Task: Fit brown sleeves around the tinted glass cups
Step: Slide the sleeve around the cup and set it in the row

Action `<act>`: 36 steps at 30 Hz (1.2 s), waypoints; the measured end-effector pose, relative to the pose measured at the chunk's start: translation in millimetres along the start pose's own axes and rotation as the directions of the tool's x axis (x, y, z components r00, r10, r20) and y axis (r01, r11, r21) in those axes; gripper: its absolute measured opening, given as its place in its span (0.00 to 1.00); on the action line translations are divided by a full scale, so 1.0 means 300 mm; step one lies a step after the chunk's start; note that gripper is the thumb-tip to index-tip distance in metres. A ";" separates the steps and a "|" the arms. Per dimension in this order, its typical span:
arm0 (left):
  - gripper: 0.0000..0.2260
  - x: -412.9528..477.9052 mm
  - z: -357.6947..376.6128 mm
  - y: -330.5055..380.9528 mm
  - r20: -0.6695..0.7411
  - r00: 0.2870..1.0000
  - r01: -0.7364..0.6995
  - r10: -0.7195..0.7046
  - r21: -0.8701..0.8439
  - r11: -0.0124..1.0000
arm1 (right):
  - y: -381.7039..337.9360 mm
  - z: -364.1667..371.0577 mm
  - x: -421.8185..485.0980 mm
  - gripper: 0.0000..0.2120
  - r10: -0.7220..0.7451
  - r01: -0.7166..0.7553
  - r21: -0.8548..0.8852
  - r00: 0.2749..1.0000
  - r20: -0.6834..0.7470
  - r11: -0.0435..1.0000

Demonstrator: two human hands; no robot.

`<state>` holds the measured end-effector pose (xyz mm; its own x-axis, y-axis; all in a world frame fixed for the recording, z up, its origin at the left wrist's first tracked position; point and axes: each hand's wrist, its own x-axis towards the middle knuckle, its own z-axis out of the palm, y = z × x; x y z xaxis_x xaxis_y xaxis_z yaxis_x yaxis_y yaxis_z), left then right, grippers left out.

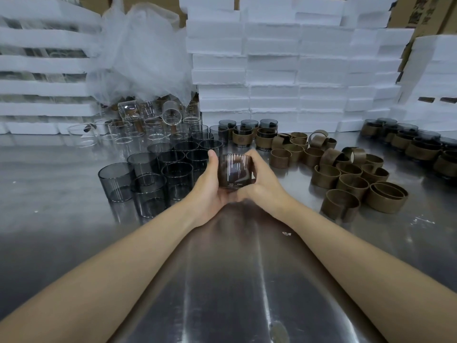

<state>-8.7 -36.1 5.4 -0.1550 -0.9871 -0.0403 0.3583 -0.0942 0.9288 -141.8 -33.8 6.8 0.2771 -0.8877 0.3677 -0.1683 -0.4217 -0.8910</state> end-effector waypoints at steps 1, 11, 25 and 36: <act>0.31 0.004 0.001 -0.001 0.019 1.000 0.002 -0.002 -0.011 1.000 | 0.004 -0.001 -0.001 0.25 -0.013 0.013 0.032 1.000 -0.003 0.999; 0.33 0.027 -0.006 -0.024 0.058 0.997 -0.051 0.053 -0.023 0.998 | -0.003 -0.003 0.015 0.48 -0.096 0.101 -0.054 0.992 0.088 0.993; 0.31 0.001 -0.001 -0.028 0.139 0.978 -0.171 0.153 0.130 0.977 | -0.066 -0.028 0.013 0.42 0.049 -0.078 -0.913 0.997 -0.064 0.400; 0.26 -0.005 0.029 -0.073 0.049 0.947 -0.296 0.318 0.518 0.802 | -0.043 0.107 -0.034 0.25 0.126 -0.160 -0.099 0.949 -0.289 0.982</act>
<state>-24.3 -31.4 -11.7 -0.0785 -0.9582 0.2752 -0.1435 0.2840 0.9480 -112.0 -13.4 5.8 -0.0311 -0.9490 0.3137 -0.3038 -0.2900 -0.9075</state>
